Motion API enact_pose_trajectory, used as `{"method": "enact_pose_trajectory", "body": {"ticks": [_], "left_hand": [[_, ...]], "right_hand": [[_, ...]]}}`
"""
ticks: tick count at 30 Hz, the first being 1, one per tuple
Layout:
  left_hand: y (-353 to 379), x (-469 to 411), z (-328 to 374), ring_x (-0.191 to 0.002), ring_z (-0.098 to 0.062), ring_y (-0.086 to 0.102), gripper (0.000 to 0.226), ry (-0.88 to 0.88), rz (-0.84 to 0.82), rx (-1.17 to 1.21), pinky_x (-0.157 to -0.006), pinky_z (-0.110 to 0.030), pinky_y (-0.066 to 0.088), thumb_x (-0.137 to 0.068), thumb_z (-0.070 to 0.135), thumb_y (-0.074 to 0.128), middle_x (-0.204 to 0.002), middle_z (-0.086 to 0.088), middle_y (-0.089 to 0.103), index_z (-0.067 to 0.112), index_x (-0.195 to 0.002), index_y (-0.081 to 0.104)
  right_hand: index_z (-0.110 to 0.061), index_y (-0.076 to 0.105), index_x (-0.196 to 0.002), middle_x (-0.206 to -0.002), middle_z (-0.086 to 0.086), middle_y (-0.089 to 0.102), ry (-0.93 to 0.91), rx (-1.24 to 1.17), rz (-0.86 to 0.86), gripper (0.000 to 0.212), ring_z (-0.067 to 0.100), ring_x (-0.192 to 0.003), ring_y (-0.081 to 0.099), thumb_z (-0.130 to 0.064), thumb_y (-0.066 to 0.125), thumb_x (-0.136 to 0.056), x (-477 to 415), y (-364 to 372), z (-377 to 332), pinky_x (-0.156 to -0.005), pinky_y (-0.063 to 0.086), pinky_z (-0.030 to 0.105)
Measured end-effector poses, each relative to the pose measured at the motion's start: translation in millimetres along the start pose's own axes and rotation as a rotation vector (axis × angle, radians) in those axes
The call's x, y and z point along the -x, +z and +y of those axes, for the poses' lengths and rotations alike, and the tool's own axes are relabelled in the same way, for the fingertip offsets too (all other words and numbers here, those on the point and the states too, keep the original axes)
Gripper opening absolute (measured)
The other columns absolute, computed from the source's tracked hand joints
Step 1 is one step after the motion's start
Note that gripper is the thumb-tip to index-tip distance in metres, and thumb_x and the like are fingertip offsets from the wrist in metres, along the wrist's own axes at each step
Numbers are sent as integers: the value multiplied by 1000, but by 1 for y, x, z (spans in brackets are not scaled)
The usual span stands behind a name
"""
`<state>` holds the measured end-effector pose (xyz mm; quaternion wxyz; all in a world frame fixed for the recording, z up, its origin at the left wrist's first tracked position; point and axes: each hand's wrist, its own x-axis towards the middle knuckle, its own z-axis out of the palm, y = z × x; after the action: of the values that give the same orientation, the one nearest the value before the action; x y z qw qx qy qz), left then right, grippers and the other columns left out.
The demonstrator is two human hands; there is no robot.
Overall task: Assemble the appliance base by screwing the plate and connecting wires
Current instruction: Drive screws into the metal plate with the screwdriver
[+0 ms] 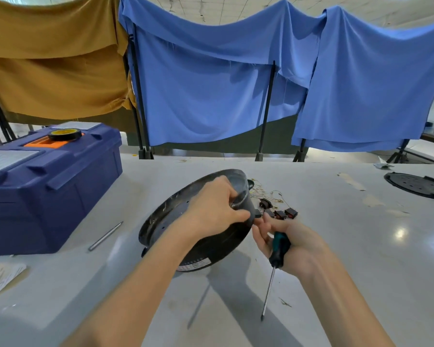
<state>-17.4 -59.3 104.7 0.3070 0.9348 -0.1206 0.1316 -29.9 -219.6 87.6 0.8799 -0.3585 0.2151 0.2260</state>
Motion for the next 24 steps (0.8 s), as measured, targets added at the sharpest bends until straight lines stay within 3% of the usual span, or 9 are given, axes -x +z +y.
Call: {"method": "enact_pose_trajectory", "body": {"ticks": [2,4,6,8,11,15,19,22,24], "left_hand": [[10,3,-3,-91,-16,53,28,-14,-62,-57,-83,-44,48,-79,36,74,-102,6,51,8,-82,73],[18,8,-6,-93,-15,53,28,-16,-119,-103,-81,-45,49,-80,37,72,-104,6,51,9,-84,74],[25,14,-9,-91,-13,51,24,-9,-154,-132,-76,-42,48,-81,37,70,-103,7,49,14,-84,74],[31,21,-12,-90,-11,49,24,3,-170,-157,-73,-38,46,-81,38,69,-104,8,49,15,-84,72],[39,31,-18,-95,-9,45,25,8,-190,-151,-80,-38,47,-77,38,70,-106,10,48,15,-87,72],[42,40,-20,-98,-5,40,20,17,-241,-126,-82,-38,46,-77,39,70,-107,11,46,27,-93,74],[43,40,-21,-100,-5,40,17,-4,-268,-132,-85,-37,45,-78,35,71,-108,12,46,27,-93,74],[44,38,-23,-103,-7,40,19,-5,-281,-145,-85,-38,44,-78,36,72,-109,12,45,25,-94,74],[45,37,-23,-109,-7,41,19,-8,-281,-116,-85,-40,45,-78,36,73,-112,13,50,24,-93,71]], "right_hand": [[8,66,-75,-62,16,64,71,20,28,21,14,-40,54,7,53,-91,-8,-12,2,-37,55,34],[5,65,-96,-55,12,59,124,12,32,17,12,-43,50,8,49,-92,-17,-21,6,-35,52,29],[-2,57,-112,-48,10,52,170,4,5,22,10,-33,46,5,47,-93,-25,-30,9,-32,49,25],[0,51,-115,-45,8,47,222,-5,-33,27,8,-25,42,6,50,-89,-29,-36,11,-29,45,22],[-2,47,-109,-46,5,41,289,12,-88,34,7,-24,37,8,51,-76,-29,-44,17,-28,43,20],[-5,46,-86,-49,5,39,291,68,-62,13,7,-24,34,8,47,-86,-28,-46,24,-30,45,21],[-3,47,-74,-49,4,39,275,32,-65,16,9,-25,36,12,49,-80,-21,-41,24,-34,50,24],[-4,47,-79,-51,3,37,296,-82,-90,16,10,-25,37,12,49,-80,-17,-41,21,-33,50,26],[-4,50,-94,-53,1,34,313,-165,-91,21,10,-25,38,11,50,-80,-16,-44,20,-33,50,26]]}}
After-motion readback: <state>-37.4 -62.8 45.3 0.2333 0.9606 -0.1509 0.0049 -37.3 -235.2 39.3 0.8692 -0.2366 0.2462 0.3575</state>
